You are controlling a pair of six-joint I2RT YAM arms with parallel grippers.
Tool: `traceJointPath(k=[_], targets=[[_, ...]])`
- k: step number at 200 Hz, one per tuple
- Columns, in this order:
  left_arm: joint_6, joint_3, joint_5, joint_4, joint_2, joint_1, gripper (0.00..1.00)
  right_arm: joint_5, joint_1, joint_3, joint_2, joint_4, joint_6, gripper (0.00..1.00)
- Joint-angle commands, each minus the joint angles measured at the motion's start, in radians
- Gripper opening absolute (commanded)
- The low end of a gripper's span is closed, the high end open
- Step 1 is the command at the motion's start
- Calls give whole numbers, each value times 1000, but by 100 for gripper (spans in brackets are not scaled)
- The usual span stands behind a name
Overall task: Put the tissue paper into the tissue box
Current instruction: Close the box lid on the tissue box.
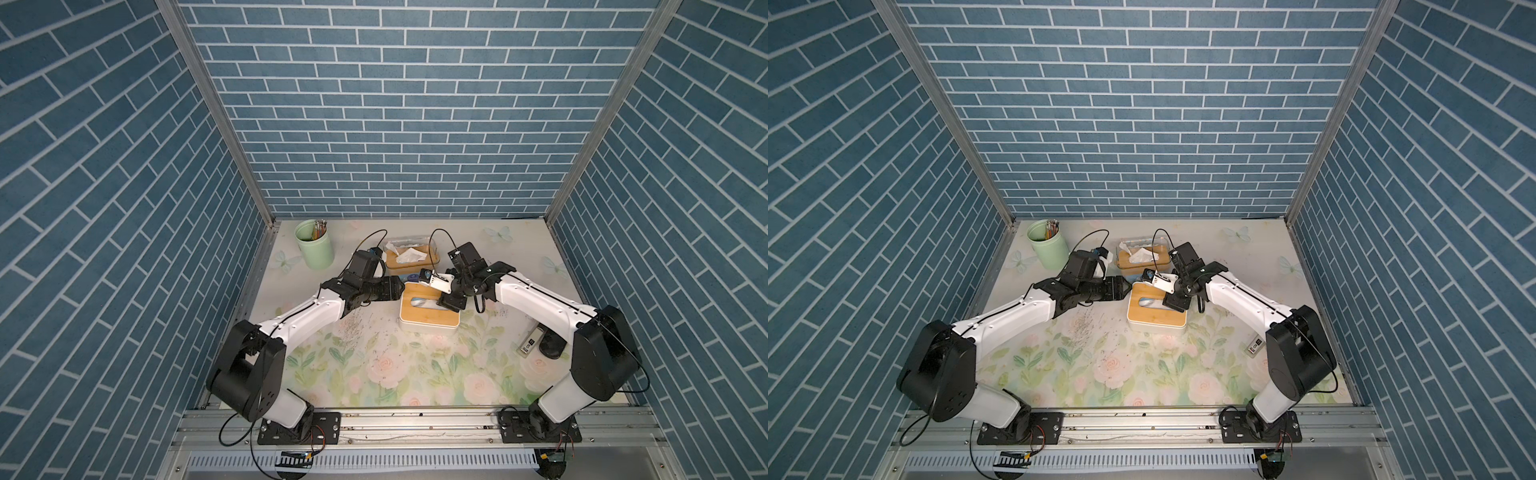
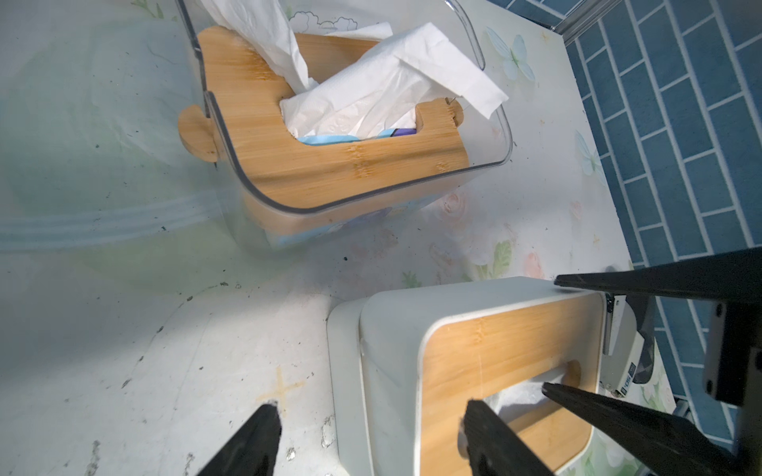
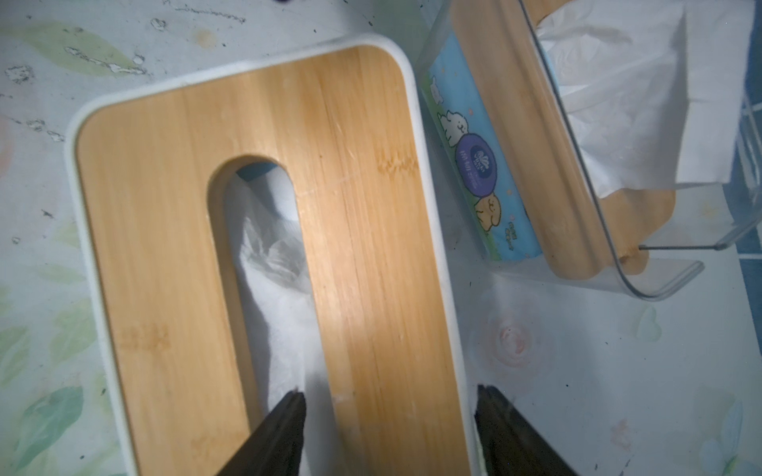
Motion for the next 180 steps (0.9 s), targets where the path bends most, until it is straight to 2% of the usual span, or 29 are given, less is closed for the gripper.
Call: traceJointPath(k=[1,82,141,180], targets=[[9,-13,5,12,-5,-3,75,-31,-8,37,36,-23,-39,67],[9,-27,6,21,-1,-1,76,-100,-16,64,44,-22,-50,57],[15,-39,5,25,-6,-1,76,-140,-28,78,44,-43,-46,43],[17,-49,6,29,-9,-1,76,-220,-41,97,32,-52,-27,36]])
